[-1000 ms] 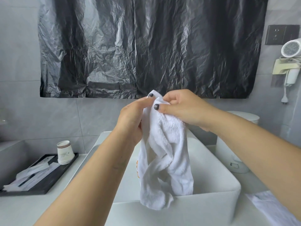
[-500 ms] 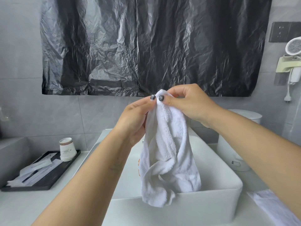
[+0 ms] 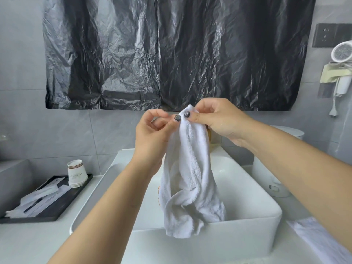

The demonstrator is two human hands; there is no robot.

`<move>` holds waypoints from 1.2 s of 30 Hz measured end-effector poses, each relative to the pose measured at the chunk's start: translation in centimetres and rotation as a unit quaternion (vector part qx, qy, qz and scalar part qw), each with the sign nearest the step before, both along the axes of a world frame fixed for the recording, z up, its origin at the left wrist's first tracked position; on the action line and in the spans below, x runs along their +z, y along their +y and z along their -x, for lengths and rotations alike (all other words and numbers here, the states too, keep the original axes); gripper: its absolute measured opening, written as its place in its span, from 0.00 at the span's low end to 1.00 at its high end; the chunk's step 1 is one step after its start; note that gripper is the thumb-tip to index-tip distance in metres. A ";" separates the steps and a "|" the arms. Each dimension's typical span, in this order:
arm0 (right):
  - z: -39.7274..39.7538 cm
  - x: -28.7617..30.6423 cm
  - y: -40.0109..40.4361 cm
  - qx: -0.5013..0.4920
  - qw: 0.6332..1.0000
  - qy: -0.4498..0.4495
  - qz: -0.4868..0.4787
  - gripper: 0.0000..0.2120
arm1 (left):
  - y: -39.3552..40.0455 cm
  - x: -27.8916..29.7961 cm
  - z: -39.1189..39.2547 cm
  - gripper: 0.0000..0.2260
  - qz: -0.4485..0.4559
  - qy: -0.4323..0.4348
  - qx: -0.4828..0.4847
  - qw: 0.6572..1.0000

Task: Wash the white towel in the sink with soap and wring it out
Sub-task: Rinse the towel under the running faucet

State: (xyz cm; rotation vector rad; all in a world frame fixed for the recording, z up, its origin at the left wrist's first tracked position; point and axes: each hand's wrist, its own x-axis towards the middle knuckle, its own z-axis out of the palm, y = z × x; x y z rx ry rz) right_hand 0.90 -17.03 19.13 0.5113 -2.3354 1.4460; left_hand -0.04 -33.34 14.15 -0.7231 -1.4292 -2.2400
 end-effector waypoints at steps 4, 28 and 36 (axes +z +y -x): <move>0.8 0.7 -0.4 -0.020 0.997 0.074 0.027 0.09 | 0.1 -1.6 0.5 0.14 0.179 0.093 0.203 0.958; 4.2 5.0 5.2 -0.059 0.990 0.105 0.068 0.07 | 1.0 -11.1 1.4 0.15 0.467 -0.037 0.031 0.883; 4.7 3.5 10.4 -0.159 0.978 0.096 0.095 0.08 | -2.3 -8.9 3.4 0.24 0.349 -0.094 0.063 0.930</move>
